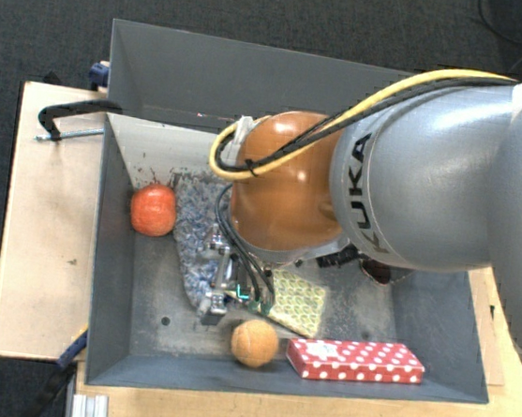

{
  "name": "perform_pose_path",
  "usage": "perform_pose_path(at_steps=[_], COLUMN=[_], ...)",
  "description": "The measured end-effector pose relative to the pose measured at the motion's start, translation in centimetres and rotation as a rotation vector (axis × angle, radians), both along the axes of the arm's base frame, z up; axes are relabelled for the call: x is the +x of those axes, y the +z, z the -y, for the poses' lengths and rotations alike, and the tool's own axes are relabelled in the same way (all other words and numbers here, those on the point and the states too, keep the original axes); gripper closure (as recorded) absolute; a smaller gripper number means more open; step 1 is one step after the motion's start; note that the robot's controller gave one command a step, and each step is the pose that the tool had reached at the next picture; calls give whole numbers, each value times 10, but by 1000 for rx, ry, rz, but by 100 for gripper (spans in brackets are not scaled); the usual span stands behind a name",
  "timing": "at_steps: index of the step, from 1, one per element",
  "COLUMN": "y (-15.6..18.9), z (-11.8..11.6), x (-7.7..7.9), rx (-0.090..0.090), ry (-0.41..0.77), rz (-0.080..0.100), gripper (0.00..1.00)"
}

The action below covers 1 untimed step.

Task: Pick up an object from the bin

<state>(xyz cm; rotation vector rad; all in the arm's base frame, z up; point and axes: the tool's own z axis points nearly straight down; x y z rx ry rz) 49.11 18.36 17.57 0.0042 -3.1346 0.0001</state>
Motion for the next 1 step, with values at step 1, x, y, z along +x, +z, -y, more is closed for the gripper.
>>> perform_pose_path(at_steps=[1], y=[4], z=[1], x=[2], rx=[2], ry=[-2], rz=[7], gripper=[0])
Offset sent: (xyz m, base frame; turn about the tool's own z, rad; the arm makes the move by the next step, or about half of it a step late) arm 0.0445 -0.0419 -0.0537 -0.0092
